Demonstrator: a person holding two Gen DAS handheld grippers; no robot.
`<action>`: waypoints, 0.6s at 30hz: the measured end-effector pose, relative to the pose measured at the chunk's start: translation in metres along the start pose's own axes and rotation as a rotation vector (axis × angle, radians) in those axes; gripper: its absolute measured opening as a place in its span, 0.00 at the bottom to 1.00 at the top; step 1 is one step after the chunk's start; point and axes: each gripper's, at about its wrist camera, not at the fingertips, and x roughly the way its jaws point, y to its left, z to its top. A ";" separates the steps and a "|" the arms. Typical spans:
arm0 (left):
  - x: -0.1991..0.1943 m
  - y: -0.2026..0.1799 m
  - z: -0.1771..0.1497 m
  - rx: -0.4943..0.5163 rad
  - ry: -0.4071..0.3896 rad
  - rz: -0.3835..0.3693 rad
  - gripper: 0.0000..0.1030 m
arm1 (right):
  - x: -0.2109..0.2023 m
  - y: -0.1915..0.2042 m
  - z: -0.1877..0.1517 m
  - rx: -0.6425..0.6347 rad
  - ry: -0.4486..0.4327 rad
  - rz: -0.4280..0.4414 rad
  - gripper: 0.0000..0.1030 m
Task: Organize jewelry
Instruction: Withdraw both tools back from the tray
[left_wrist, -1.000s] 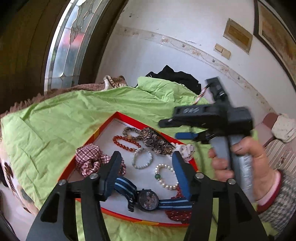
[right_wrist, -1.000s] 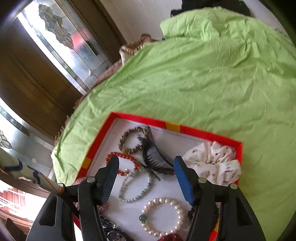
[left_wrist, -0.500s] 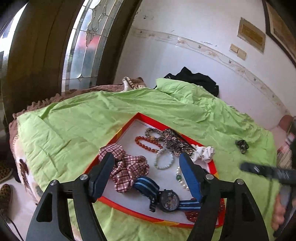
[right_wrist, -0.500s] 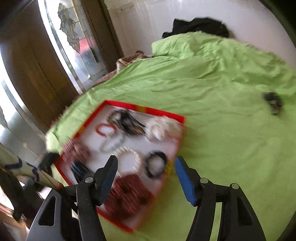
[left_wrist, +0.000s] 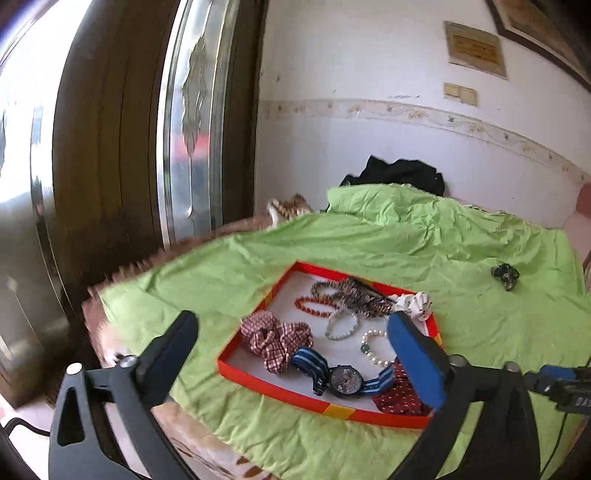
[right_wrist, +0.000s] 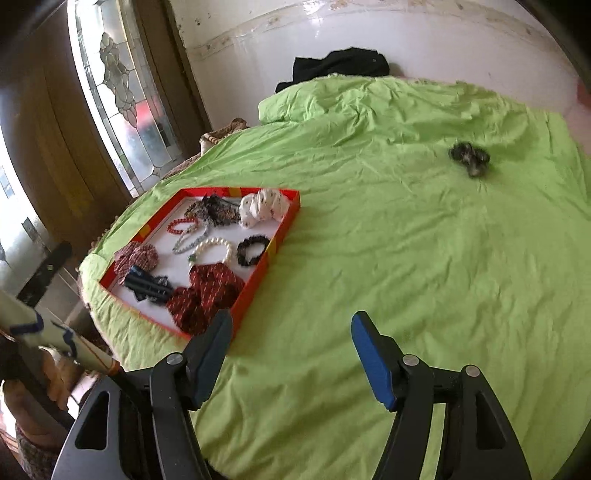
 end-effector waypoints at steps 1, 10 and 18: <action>-0.007 -0.004 0.001 0.008 -0.006 -0.006 1.00 | 0.000 -0.001 -0.005 0.012 0.008 0.012 0.69; -0.023 -0.038 0.004 0.018 0.090 -0.084 1.00 | -0.009 -0.014 -0.038 -0.004 0.012 -0.014 0.69; -0.016 -0.059 -0.001 -0.012 0.157 -0.089 1.00 | -0.015 -0.031 -0.048 -0.022 0.008 -0.102 0.70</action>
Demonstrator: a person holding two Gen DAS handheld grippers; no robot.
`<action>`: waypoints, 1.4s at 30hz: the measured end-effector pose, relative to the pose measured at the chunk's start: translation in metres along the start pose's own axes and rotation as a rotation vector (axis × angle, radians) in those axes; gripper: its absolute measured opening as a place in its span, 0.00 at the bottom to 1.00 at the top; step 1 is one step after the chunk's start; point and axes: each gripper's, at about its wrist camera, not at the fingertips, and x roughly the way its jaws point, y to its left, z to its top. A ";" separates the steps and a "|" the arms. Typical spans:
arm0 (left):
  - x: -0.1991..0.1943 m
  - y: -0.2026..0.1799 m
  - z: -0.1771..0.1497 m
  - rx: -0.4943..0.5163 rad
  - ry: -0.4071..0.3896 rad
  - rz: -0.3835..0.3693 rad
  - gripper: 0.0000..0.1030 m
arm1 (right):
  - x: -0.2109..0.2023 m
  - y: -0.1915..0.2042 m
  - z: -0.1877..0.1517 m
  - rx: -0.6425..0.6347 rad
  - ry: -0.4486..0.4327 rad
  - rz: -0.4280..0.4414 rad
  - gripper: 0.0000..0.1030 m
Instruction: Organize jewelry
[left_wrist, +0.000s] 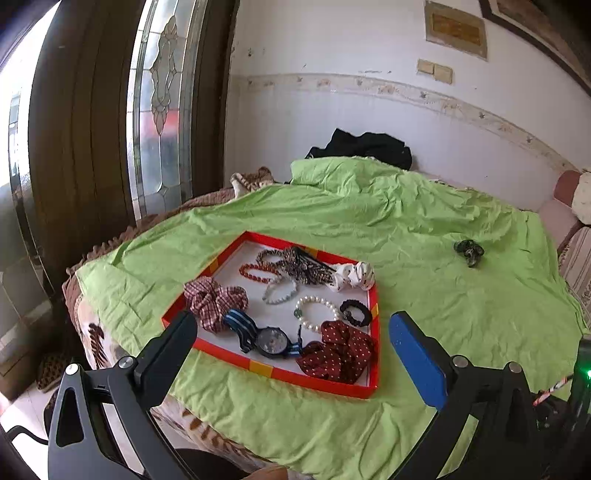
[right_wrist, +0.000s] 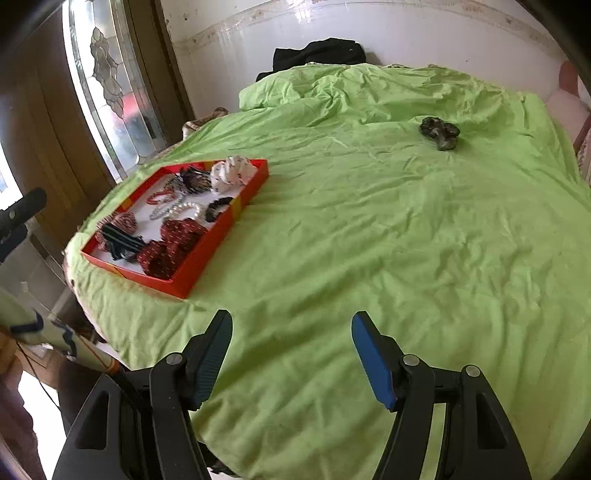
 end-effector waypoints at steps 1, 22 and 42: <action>0.001 -0.002 -0.001 0.000 0.007 0.002 1.00 | 0.001 -0.001 0.000 -0.003 0.004 -0.006 0.70; 0.024 -0.018 -0.023 0.145 0.076 0.126 1.00 | 0.020 0.017 -0.007 -0.061 0.094 -0.148 0.70; 0.040 -0.024 -0.037 0.162 0.129 0.114 1.00 | 0.028 0.019 -0.009 -0.057 0.125 -0.152 0.70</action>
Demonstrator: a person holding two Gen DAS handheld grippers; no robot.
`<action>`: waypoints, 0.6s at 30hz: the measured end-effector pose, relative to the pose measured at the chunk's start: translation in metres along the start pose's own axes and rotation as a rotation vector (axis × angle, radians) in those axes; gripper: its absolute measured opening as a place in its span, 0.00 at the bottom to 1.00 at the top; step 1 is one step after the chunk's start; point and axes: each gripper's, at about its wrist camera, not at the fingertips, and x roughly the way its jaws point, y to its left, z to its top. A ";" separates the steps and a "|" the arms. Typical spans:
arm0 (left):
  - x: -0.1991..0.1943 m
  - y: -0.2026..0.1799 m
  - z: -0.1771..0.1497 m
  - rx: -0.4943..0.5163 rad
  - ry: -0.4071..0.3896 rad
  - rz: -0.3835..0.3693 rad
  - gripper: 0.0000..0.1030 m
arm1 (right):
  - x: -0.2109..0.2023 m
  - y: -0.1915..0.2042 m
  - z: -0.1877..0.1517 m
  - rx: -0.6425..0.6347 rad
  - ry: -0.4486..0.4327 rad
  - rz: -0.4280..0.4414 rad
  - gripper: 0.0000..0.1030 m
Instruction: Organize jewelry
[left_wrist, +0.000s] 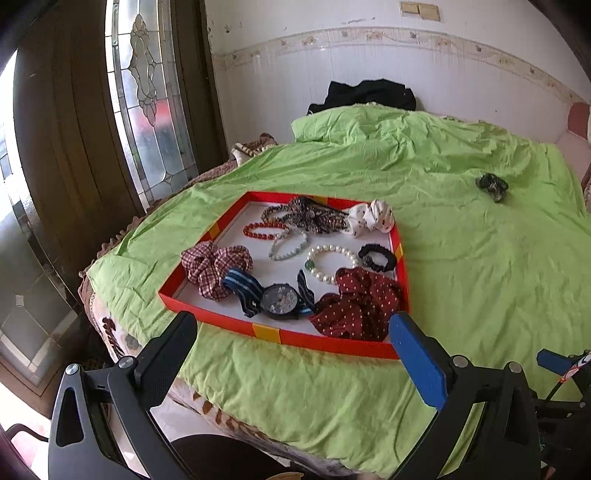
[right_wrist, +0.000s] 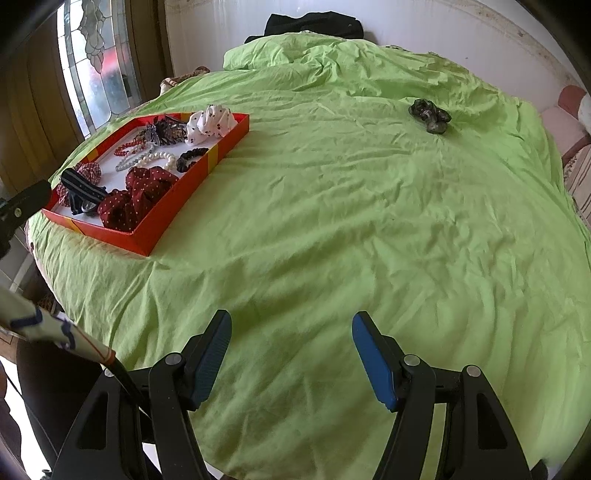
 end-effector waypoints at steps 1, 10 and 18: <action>0.002 -0.001 -0.001 0.003 0.007 0.002 1.00 | 0.000 0.000 0.000 0.002 0.001 0.000 0.70; 0.007 -0.005 -0.008 0.028 0.032 -0.002 1.00 | -0.001 -0.001 0.001 0.030 0.006 0.008 0.70; 0.012 0.001 -0.012 0.016 0.050 -0.016 1.00 | -0.005 0.009 0.001 0.027 -0.002 0.016 0.71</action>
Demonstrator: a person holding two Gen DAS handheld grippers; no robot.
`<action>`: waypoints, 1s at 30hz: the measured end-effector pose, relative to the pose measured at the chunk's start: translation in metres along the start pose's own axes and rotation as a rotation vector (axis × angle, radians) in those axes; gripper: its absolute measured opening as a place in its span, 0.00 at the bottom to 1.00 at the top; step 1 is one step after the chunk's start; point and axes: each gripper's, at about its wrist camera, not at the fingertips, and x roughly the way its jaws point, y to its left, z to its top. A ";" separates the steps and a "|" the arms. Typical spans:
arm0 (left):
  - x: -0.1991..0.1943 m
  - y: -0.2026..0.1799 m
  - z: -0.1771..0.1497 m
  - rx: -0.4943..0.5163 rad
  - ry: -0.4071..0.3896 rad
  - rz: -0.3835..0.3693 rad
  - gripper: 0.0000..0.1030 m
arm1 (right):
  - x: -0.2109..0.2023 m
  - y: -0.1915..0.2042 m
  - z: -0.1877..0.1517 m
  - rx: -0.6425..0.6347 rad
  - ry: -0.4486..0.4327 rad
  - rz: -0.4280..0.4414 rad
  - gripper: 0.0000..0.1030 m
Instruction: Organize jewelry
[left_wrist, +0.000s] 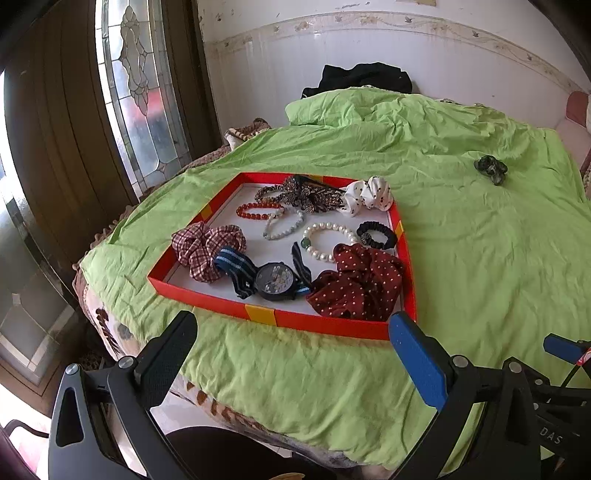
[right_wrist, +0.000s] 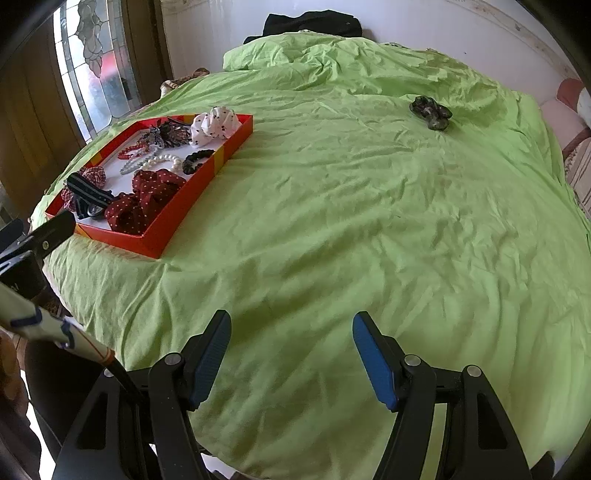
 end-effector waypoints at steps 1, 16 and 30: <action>0.001 0.002 -0.001 -0.003 0.002 -0.003 1.00 | 0.000 0.001 0.000 0.001 -0.001 0.001 0.71; 0.010 0.012 -0.008 -0.025 0.039 -0.028 1.00 | -0.003 0.010 0.001 -0.002 -0.011 0.003 0.71; 0.015 0.013 -0.011 -0.023 0.055 -0.031 1.00 | -0.002 0.012 0.000 -0.004 -0.009 0.004 0.72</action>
